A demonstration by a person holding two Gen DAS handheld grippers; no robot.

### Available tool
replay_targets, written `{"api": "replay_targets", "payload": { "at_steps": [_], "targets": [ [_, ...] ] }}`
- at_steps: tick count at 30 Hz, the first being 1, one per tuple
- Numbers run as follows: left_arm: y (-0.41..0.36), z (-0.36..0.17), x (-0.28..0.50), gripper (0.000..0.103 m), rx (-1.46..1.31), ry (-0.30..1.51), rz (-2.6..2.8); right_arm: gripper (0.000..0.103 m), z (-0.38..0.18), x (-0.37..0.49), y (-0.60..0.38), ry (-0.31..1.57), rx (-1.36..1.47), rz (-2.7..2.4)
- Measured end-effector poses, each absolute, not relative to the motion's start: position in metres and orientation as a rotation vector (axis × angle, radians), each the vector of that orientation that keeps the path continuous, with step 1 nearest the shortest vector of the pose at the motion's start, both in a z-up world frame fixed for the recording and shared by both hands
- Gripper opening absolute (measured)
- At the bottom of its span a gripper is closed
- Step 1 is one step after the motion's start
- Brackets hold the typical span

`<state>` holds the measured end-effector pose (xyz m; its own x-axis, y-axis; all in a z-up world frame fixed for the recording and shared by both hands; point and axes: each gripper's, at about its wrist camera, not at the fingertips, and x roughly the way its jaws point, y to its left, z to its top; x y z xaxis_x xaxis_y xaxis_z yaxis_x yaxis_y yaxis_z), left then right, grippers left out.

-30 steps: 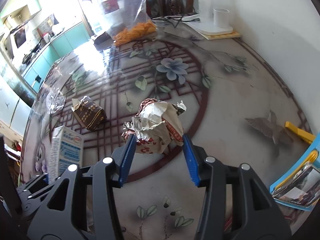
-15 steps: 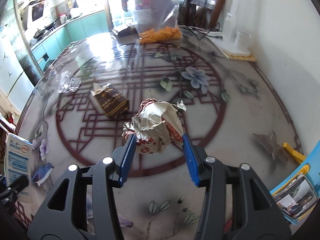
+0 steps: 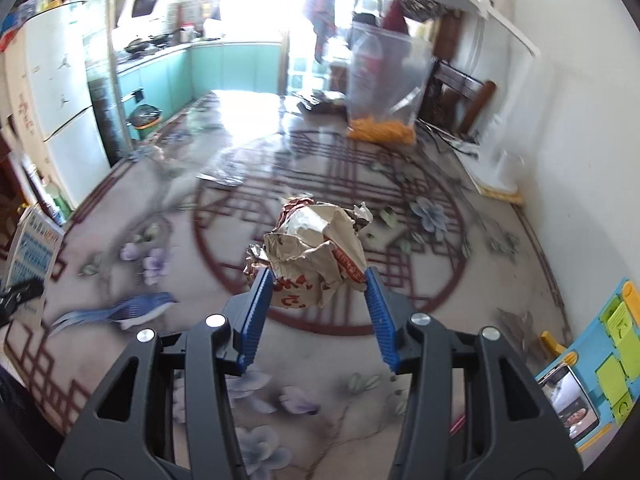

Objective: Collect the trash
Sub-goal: 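Carry the milk carton and crumpled paper over the red bucket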

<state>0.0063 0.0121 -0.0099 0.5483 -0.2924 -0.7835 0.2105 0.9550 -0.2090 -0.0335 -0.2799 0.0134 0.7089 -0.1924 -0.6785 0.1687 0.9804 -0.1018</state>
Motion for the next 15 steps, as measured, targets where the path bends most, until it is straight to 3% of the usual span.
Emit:
{"api": "replay_targets", "payload": {
  "at_steps": [15],
  "targets": [
    [0.095, -0.016, -0.005, 0.035, -0.176, 0.922, -0.170, 0.046, 0.021, -0.034, -0.187, 0.791, -0.077, -0.053]
  ]
}}
